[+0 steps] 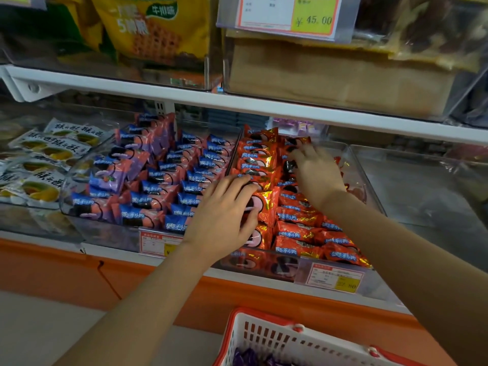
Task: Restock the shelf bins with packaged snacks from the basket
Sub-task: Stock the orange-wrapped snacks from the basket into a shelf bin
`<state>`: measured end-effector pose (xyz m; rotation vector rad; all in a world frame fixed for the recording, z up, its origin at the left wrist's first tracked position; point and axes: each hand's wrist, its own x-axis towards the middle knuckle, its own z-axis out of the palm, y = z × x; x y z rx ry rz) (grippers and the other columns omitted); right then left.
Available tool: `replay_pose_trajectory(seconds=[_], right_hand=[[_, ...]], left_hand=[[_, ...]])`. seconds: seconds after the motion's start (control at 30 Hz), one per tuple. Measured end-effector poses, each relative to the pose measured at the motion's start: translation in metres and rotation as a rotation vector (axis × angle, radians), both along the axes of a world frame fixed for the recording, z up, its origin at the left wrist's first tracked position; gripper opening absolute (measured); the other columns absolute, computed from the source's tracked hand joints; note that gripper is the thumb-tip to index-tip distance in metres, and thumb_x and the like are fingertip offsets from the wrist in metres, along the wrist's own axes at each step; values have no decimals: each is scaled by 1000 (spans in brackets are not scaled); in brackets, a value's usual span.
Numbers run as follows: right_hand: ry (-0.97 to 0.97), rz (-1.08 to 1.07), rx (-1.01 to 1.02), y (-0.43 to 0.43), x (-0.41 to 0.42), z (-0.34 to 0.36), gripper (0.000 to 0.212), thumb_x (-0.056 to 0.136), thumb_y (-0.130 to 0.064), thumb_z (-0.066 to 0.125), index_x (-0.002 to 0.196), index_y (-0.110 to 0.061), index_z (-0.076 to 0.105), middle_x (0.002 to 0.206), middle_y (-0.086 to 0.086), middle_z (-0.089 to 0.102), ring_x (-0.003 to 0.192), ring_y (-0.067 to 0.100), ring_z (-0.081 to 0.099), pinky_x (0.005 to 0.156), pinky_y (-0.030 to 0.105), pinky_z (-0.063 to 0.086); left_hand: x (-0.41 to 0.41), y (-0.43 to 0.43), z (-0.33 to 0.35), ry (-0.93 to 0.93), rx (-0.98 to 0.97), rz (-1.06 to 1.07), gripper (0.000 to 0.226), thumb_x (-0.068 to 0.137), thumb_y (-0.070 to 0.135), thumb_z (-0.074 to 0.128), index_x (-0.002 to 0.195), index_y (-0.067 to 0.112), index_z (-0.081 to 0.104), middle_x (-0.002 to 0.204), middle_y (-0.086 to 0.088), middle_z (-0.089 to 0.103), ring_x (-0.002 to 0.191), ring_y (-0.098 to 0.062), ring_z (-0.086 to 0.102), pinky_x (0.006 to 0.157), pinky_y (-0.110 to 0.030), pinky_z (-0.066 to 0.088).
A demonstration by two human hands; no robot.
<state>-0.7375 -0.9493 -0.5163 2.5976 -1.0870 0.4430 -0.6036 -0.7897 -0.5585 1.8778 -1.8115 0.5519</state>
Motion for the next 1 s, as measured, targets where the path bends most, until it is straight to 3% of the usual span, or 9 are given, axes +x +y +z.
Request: replay_pose_trajectory(seconds=[0.1,0.33,0.5,0.6,0.7,0.83,0.9,1.0], right_hand=[[-6,-7,140,9,-4,-1,58,89,-3,56,142,-13,37,146,11,35,134,29,33,103,39,39],[-47,32,278,36,-31,9,43,101,-19,39,144,-14,33,145,9,36,119,32,52,92,41,47],[-43,106,230,63,-74,4,39,103,-27,31,141,-19,35,139,3,43,126,21,45,95,35,45],[-64,172,229,84,-103,-10,39,99,-26,45,137,-20,41,135,2,48,126,20,47,101,37,46],[-7,272,153,102,-133,-29,69,72,-17,81,128,-18,43,125,6,57,115,26,58,89,45,54],[167,347,99,121,-171,-60,81,53,-16,88,123,-16,47,122,7,62,114,26,61,93,41,48],[267,345,130,127,-187,-79,77,46,-20,90,116,-16,57,117,6,66,108,25,64,89,38,52],[339,347,198,129,-208,-111,63,38,-25,91,97,-18,69,99,0,69,90,18,65,77,28,54]], left_hand=[[-1,0,1,-33,21,25,42,90,34,37,118,13,60,121,-4,60,114,-24,52,95,-40,43],[-2,3,7,-137,104,62,44,92,34,33,118,10,59,120,-8,60,109,-26,57,88,-40,49],[-8,7,16,-181,173,92,41,89,30,54,122,6,58,124,-12,60,115,-30,56,97,-45,45],[-26,14,25,-197,188,149,57,70,19,76,122,2,58,123,-18,60,115,-35,56,100,-49,42],[-52,28,22,-178,125,117,64,62,11,81,121,3,60,121,-18,61,115,-37,56,101,-53,40],[-89,51,-18,-142,35,-5,42,78,19,61,118,10,64,116,-11,62,113,-32,50,99,-53,38],[-104,63,-46,-121,47,-61,40,82,23,43,114,13,66,112,-9,63,109,-29,48,97,-50,39],[-121,80,-87,-93,94,-143,35,82,20,43,104,14,69,103,-7,65,101,-25,48,94,-43,35]])
